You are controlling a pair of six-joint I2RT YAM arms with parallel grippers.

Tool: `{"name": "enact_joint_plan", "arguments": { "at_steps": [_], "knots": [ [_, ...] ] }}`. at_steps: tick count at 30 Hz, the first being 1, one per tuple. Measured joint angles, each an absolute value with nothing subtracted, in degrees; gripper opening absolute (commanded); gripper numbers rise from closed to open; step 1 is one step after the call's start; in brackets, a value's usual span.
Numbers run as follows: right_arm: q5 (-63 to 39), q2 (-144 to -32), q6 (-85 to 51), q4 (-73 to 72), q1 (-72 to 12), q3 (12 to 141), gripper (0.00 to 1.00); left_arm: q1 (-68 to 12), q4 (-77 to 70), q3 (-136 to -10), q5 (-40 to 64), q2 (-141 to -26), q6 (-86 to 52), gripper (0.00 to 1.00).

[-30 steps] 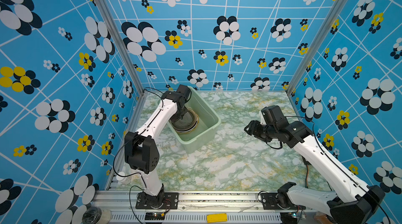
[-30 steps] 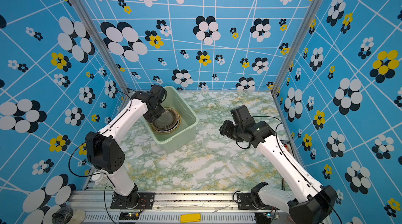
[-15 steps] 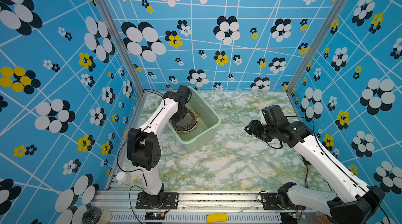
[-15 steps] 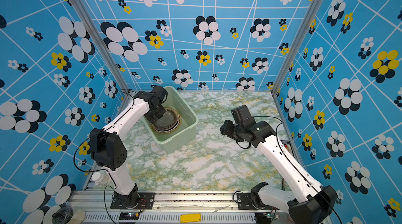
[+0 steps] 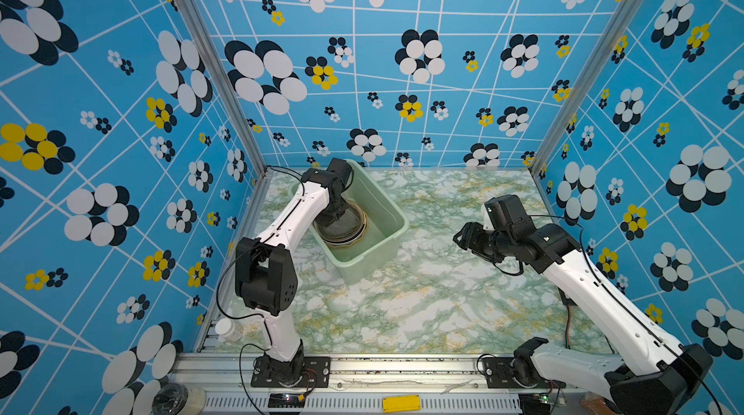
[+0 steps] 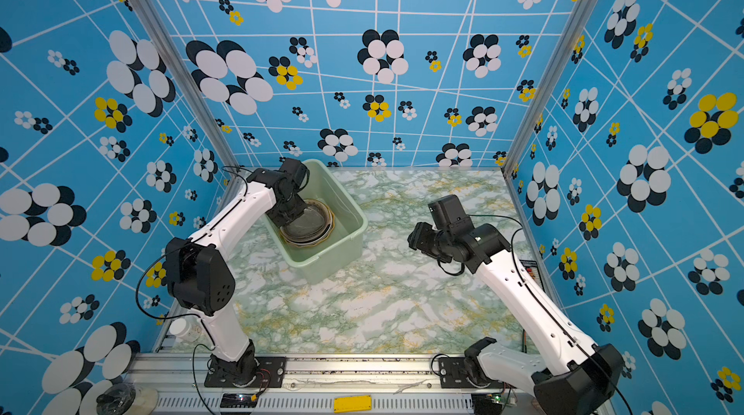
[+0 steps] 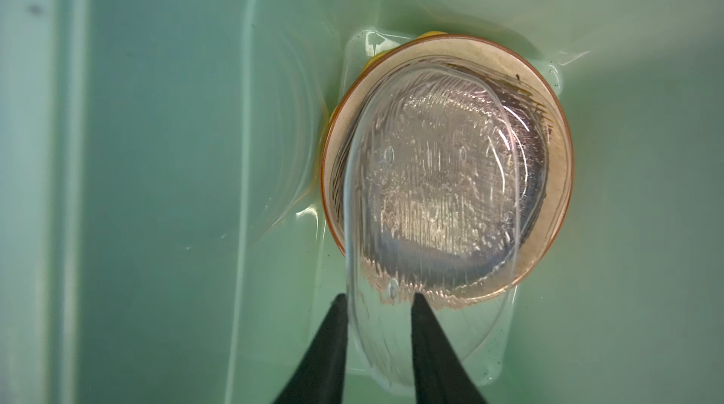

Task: Place the plates into the plastic bin on the countertop
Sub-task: Place the plate in the plastic bin.

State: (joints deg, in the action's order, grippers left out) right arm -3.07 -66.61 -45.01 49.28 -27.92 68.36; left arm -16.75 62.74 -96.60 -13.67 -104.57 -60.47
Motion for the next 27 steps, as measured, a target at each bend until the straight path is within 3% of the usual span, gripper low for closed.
{"name": "enact_joint_plan", "arguments": {
  "at_steps": [2,13,18,23,27],
  "knots": [
    [-3.1,-66.6,-45.0,49.3,-27.9,68.4,0.62,-16.5,62.7,-96.6,-13.7,-104.6,-60.4,0.42],
    [-3.1,-66.6,-45.0,49.3,-27.9,68.5,0.62,-15.7,61.7,-95.9,-13.9,-104.5,-58.7,0.78],
    [-3.1,-66.6,-44.6,49.4,-27.9,69.0,0.63,-15.7,59.6,-95.9,-13.9,-104.1,-56.1,0.84],
    [-2.8,-66.6,-43.7,49.6,-27.6,70.5,0.75,-16.2,57.7,-98.3,-14.0,-102.8,-50.6,0.86],
    [-1.8,-66.4,-42.3,50.6,-27.2,72.6,0.77,-17.8,56.0,-105.1,-15.4,-99.8,-44.6,0.87]
  ]
}}
